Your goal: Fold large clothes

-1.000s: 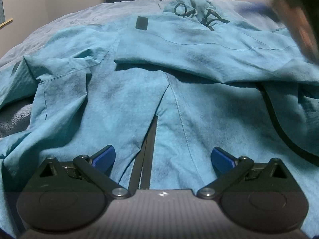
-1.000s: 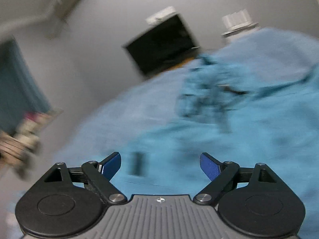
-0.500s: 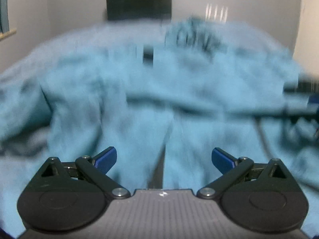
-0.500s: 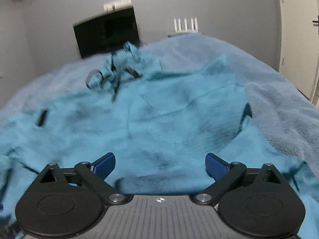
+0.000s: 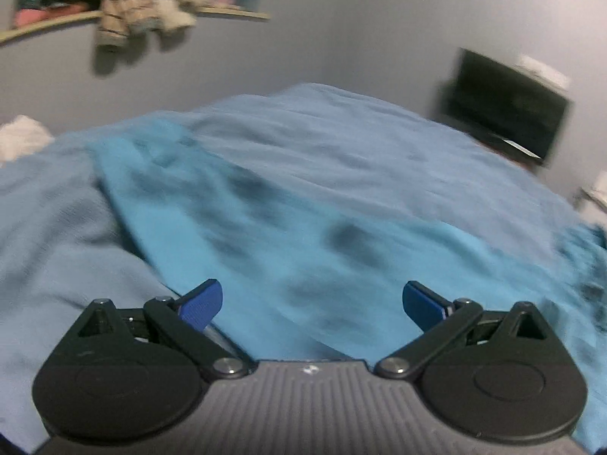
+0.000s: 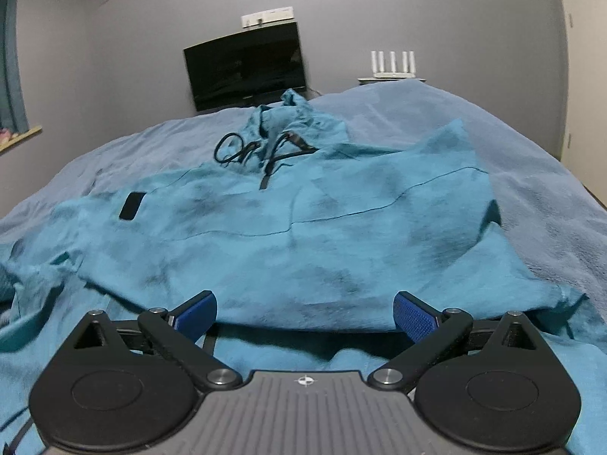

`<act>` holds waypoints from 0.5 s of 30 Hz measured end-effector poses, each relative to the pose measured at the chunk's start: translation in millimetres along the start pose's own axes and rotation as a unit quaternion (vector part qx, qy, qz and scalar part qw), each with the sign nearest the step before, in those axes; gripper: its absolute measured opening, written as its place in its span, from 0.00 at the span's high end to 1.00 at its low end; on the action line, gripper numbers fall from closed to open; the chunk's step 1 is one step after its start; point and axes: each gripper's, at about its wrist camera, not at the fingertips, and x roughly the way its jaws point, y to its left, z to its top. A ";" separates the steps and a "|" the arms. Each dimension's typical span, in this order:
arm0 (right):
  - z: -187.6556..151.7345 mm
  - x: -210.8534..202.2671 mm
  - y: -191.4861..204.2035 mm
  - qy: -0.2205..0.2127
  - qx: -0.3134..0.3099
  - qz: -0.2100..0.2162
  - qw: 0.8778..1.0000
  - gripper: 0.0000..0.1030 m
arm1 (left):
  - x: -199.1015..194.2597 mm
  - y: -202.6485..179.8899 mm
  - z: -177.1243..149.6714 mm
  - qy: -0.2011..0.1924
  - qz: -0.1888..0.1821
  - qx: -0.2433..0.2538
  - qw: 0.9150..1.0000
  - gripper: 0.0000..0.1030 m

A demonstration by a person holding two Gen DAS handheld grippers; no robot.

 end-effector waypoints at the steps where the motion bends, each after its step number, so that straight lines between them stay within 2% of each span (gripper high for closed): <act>1: -1.0 1.2 0.7 0.002 -0.003 0.001 1.000 0.02 | 8.0 9.7 6.4 -0.004 0.024 0.000 1.000 0.03; 3: -3.0 5.0 2.2 0.006 -0.007 0.002 1.000 0.02 | 24.9 30.8 18.2 -0.006 0.065 -0.004 0.998 0.04; 4: -3.8 7.1 2.1 0.009 -0.009 0.002 1.000 0.02 | 35.4 39.4 22.0 0.004 0.072 -0.005 0.997 0.04; 7: -6.5 14.1 3.6 0.018 -0.013 0.003 1.000 0.02 | 59.6 61.9 24.6 0.038 0.045 -0.024 0.998 0.05; 11: -10.4 23.2 5.7 0.030 -0.025 0.006 0.999 0.02 | 79.3 89.3 22.9 0.057 0.027 -0.062 0.996 0.09; 12: -11.0 24.4 6.3 0.032 -0.028 0.007 0.999 0.02 | 81.4 92.8 21.9 0.054 0.019 -0.058 0.997 0.16; 13: -11.7 25.6 7.3 0.032 -0.031 0.008 0.999 0.02 | 82.7 95.0 21.4 0.048 0.017 -0.050 0.997 0.28; 14: -12.5 26.6 7.4 0.033 -0.033 0.009 0.999 0.02 | 85.4 95.6 21.8 0.048 0.018 -0.042 0.998 0.32; 15: -13.3 27.7 7.7 0.033 -0.035 0.011 0.999 0.02 | 87.1 98.4 22.6 0.046 0.017 -0.042 0.998 0.43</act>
